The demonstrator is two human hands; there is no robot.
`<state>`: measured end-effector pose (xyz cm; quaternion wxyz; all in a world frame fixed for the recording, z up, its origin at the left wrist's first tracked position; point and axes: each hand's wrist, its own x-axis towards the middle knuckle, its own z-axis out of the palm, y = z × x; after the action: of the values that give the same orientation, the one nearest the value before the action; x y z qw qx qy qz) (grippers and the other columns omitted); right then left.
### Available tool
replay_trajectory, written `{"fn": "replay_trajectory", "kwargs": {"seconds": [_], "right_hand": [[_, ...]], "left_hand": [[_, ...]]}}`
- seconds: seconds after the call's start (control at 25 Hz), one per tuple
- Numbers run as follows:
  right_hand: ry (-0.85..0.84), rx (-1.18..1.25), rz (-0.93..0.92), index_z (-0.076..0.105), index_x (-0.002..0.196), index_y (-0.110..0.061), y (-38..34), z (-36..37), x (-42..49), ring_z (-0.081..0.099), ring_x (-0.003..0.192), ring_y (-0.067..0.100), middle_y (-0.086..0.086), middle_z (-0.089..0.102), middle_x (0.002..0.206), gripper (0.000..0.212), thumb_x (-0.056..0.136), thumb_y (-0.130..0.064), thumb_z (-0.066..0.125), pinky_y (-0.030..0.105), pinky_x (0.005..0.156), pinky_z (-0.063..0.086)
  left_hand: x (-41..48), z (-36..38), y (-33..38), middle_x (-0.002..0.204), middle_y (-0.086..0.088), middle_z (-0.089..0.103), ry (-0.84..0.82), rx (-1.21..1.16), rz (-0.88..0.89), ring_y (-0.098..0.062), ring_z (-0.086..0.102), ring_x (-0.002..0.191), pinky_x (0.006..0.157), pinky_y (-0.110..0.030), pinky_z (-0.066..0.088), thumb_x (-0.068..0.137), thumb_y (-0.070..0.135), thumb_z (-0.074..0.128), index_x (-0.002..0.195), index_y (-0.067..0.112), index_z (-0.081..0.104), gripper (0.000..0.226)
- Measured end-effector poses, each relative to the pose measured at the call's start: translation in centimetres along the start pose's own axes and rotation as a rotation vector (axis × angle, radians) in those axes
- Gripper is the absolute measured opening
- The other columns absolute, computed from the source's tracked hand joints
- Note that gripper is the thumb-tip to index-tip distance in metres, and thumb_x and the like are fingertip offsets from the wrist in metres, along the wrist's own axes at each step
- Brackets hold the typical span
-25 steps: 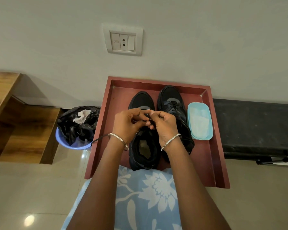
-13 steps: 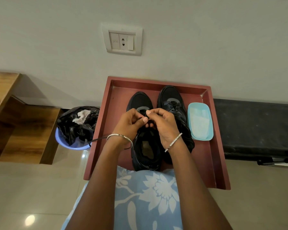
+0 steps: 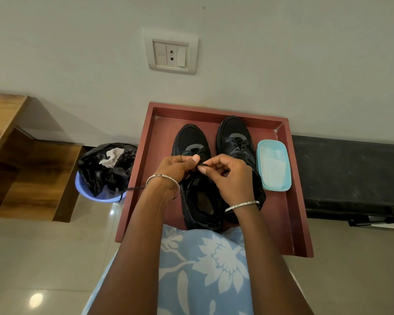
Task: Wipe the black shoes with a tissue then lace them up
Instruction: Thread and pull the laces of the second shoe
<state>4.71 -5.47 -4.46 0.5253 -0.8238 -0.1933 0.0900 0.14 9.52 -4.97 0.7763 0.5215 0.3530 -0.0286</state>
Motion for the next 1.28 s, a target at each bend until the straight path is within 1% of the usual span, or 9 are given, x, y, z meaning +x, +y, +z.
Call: {"fn": "replay_trajectory", "kwargs": {"seconds": [0.16,0.32,0.4,0.44,0.52,0.68,0.88,1.04,1.28], "right_hand": [[0.002,0.177,0.133,0.076,0.085,-0.009,0.1,-0.1,0.0,0.07,0.076,0.01,-0.001,0.076,0.082,0.005,0.083,-0.011,0.08,0.019,0.073,0.053],[-0.037,0.535,0.316,0.068,0.083,-0.006,-0.3,-1.0,-0.6,0.067,0.076,0.009,0.004,0.077,0.1,0.007,0.09,-0.005,0.069,0.017,0.064,0.047],[-0.071,0.699,0.411,0.063,0.083,-0.006,-0.5,-1.7,-1.0,0.065,0.066,0.011,0.007,0.077,0.095,0.009,0.093,-0.004,0.064,0.018,0.058,0.045],[-0.074,0.747,0.448,0.061,0.083,-0.007,-0.6,-2.0,-1.1,0.063,0.061,0.011,0.007,0.075,0.09,0.012,0.094,-0.004,0.062,0.019,0.057,0.045],[-0.05,0.789,0.52,0.057,0.079,-0.007,-0.6,-2.3,-1.3,0.054,0.053,0.012,0.007,0.068,0.079,0.018,0.096,-0.002,0.059,0.021,0.054,0.046],[-0.066,0.656,0.58,0.053,0.077,-0.008,-0.5,-2.5,-1.8,0.038,0.041,0.01,0.005,0.061,0.069,0.024,0.099,0.001,0.054,0.022,0.047,0.037],[-0.123,0.494,0.609,0.051,0.075,-0.007,-0.5,-2.7,-1.9,0.028,0.033,0.006,0.005,0.06,0.066,0.026,0.1,-0.001,0.053,0.021,0.039,0.029],[-0.147,0.454,0.657,0.054,0.077,-0.003,-0.1,-2.6,-2.0,0.028,0.03,0.004,0.006,0.059,0.065,0.024,0.1,-0.001,0.053,0.019,0.035,0.027],[-0.092,0.288,0.538,0.054,0.074,-0.009,1.1,-1.0,-1.9,0.04,0.036,0.006,0.005,0.061,0.065,0.023,0.097,-0.006,0.059,0.024,0.041,0.036]], "left_hand": [[0.7,-0.7,-0.3,0.069,0.003,0.072,0.114,0.025,-0.138,-0.009,0.067,0.067,0.063,-0.027,0.046,0.086,0.031,0.076,0.079,0.017,0.07,0.016],[1.0,-0.5,-0.6,0.073,-0.008,0.071,0.315,-0.089,-0.171,-0.012,0.068,0.055,0.045,-0.024,0.053,0.083,0.016,0.08,0.088,0.001,0.068,0.019],[1.4,-0.7,-1.0,0.069,-0.009,0.068,0.352,-0.065,-0.119,-0.013,0.068,0.052,0.064,-0.031,0.062,0.084,0.009,0.078,0.083,-0.001,0.066,0.015],[1.7,-0.9,-1.3,0.07,-0.01,0.069,0.363,-0.04,-0.093,-0.016,0.069,0.058,0.076,-0.034,0.062,0.084,0.009,0.077,0.081,0.0,0.066,0.015],[2.0,-1.1,-1.6,0.073,-0.011,0.071,0.378,0.04,-0.042,-0.024,0.071,0.073,0.085,-0.04,0.06,0.084,0.014,0.079,0.076,0.004,0.067,0.017],[2.2,-0.9,-1.6,0.069,-0.004,0.072,0.409,0.252,0.133,-0.019,0.071,0.068,0.079,-0.038,0.061,0.083,0.021,0.08,0.07,0.013,0.067,0.02],[2.3,-0.6,-1.6,0.068,0.001,0.071,0.448,0.326,0.223,-0.01,0.066,0.06,0.071,-0.03,0.058,0.082,0.021,0.081,0.069,0.017,0.064,0.022],[2.6,-0.5,-2.1,0.072,0.001,0.072,0.441,0.371,0.218,-0.007,0.067,0.061,0.065,-0.023,0.054,0.082,0.023,0.081,0.072,0.016,0.066,0.019],[3.1,-1.3,-2.6,0.073,0.002,0.073,0.413,0.471,0.267,-0.011,0.069,0.065,0.074,-0.032,0.058,0.085,0.028,0.078,0.077,0.016,0.069,0.017]]}}
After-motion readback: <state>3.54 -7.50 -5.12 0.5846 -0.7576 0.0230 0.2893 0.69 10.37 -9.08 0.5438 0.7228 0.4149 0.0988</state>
